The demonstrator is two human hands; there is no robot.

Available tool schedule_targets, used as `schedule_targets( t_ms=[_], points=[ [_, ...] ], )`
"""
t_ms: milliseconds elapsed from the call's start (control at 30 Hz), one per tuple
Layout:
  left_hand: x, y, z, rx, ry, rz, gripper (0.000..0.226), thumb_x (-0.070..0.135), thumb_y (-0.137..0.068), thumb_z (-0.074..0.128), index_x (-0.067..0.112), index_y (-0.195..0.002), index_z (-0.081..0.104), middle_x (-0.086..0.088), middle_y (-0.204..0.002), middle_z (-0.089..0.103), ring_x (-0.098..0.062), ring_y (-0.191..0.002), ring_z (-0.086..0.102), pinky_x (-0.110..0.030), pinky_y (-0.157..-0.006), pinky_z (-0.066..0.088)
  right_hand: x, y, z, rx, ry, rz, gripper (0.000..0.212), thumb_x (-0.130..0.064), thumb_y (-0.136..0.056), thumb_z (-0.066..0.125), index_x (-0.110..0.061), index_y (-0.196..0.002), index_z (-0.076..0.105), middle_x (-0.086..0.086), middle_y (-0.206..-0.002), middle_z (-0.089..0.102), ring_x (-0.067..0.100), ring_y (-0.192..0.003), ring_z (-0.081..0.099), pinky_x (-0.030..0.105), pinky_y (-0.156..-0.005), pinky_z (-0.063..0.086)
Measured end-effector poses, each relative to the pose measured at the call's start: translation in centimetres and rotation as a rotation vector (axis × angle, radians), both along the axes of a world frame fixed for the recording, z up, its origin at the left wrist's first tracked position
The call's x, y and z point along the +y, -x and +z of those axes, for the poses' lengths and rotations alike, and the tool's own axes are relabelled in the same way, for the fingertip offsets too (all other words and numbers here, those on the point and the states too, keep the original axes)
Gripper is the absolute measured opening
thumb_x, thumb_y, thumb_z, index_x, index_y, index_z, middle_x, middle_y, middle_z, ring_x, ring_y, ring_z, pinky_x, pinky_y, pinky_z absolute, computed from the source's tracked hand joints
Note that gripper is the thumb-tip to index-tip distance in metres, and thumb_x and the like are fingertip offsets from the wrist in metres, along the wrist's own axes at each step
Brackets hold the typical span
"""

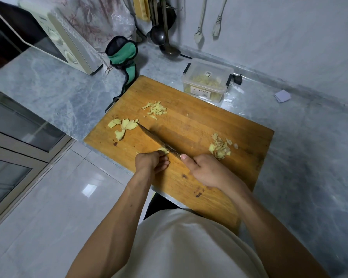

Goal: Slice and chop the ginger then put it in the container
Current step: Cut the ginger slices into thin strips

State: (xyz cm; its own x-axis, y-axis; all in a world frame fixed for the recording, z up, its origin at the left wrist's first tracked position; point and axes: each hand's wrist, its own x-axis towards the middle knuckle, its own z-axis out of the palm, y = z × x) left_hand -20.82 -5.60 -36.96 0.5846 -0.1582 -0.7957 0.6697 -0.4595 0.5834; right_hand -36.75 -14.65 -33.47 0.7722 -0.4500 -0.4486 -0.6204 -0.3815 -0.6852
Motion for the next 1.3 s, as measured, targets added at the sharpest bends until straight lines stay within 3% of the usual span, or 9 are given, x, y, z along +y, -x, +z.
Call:
schedule_targets(
  t_ms=[167, 300, 367, 500, 700, 867, 1033, 1167, 1300],
  points=[
    [1.0, 0.6, -0.4, -0.132, 0.037, -0.009, 0.012, 0.011, -0.089, 0.072, -0.001, -0.087, 0.072, -0.014, -0.078, 0.073, -0.019, -0.056, 0.066, -0.030, -0.057, 0.061, -1.6, 0.1, -0.2, -0.022, 0.028, 0.002, 0.064, -0.065, -0.101, 0.030, -0.017, -0.059, 0.039, -0.002, -0.054, 0.039, 0.013, -0.047, 0.040, 0.034, -0.054, 0.034],
    [4.3, 0.2, -1.9, -1.011, -0.066, -0.573, 0.017, 0.008, -0.090, 0.066, 0.013, -0.104, 0.074, -0.003, -0.105, 0.071, -0.014, -0.081, 0.063, -0.030, -0.081, 0.055, -2.2, 0.6, -0.5, -0.015, 0.041, 0.004, 0.065, -0.067, -0.100, 0.030, -0.017, -0.060, 0.038, -0.001, -0.056, 0.040, 0.017, -0.051, 0.043, 0.035, -0.056, 0.036],
    [5.0, -0.6, -2.8, -1.202, -0.098, -0.872, 0.032, 0.005, -0.088, 0.064, 0.018, -0.116, 0.071, -0.003, -0.120, 0.063, -0.023, -0.094, 0.064, -0.033, -0.081, 0.056, -2.4, 0.7, -0.5, 0.008, 0.049, 0.014, 0.065, -0.068, -0.099, 0.031, -0.017, -0.061, 0.040, 0.000, -0.057, 0.041, 0.017, -0.053, 0.044, 0.035, -0.056, 0.036],
    [4.6, -1.5, -2.8, -1.260, -0.204, -1.133, 0.043, 0.005, -0.089, 0.065, 0.021, -0.128, 0.065, -0.006, -0.131, 0.057, -0.031, -0.100, 0.065, -0.036, -0.076, 0.057, -2.3, 0.3, 0.3, 0.018, 0.063, 0.061, 0.066, -0.068, -0.099, 0.031, -0.014, -0.063, 0.042, 0.005, -0.060, 0.041, 0.021, -0.055, 0.043, 0.034, -0.055, 0.033],
    [4.1, -2.6, -2.8, -1.230, -0.194, -1.197, 0.033, 0.014, -0.097, 0.055, 0.021, -0.128, 0.062, -0.005, -0.125, 0.058, -0.027, -0.100, 0.062, -0.030, -0.074, 0.047, -2.0, -0.1, 1.0, 0.032, 0.059, 0.124, 0.064, -0.065, -0.101, 0.030, -0.012, -0.068, 0.044, 0.008, -0.064, 0.042, 0.023, -0.058, 0.044, 0.036, -0.056, 0.034],
    [4.2, -2.1, -2.4, -1.370, -0.097, -1.195, 0.033, -0.001, -0.080, 0.072, 0.008, -0.112, 0.072, -0.016, -0.098, 0.068, -0.035, -0.074, 0.067, -0.037, -0.056, 0.057, -3.0, -0.3, 1.7, 0.158, -0.032, 0.151, 0.067, -0.063, -0.101, 0.033, -0.006, -0.090, 0.065, 0.010, -0.081, 0.072, 0.024, -0.072, 0.070, 0.037, -0.071, 0.057],
    [4.6, -1.7, -3.8, -1.417, -0.128, -1.124, 0.037, 0.002, -0.078, 0.072, 0.010, -0.115, 0.071, -0.013, -0.094, 0.068, -0.036, -0.075, 0.065, -0.036, -0.051, 0.053, -1.6, -0.6, 1.6, 0.073, 0.120, 0.133, 0.065, -0.064, -0.102, 0.029, -0.013, -0.067, 0.049, 0.004, -0.065, 0.050, 0.018, -0.058, 0.051, 0.033, -0.058, 0.040],
    [4.6, -0.8, -3.3, -1.512, -0.098, -1.076, 0.040, -0.012, -0.065, 0.075, 0.007, -0.100, 0.076, -0.011, -0.087, 0.069, -0.035, -0.074, 0.065, -0.032, -0.044, 0.049, -0.3, -0.5, 1.4, 0.082, 0.188, 0.184, 0.071, -0.066, -0.101, 0.023, -0.013, -0.069, 0.056, 0.004, -0.065, 0.059, 0.020, -0.060, 0.060, 0.043, -0.064, 0.056],
    [4.4, -0.1, -3.7, -1.522, -0.119, -0.981, 0.042, -0.016, -0.061, 0.075, 0.009, -0.095, 0.077, -0.010, -0.086, 0.070, -0.035, -0.072, 0.065, -0.031, -0.045, 0.048, 0.0, -0.3, 1.2, 0.044, 0.220, 0.186, 0.078, -0.072, -0.097, 0.017, -0.012, -0.071, 0.060, 0.008, -0.068, 0.063, 0.023, -0.061, 0.064, 0.048, -0.065, 0.058]
  ],
)
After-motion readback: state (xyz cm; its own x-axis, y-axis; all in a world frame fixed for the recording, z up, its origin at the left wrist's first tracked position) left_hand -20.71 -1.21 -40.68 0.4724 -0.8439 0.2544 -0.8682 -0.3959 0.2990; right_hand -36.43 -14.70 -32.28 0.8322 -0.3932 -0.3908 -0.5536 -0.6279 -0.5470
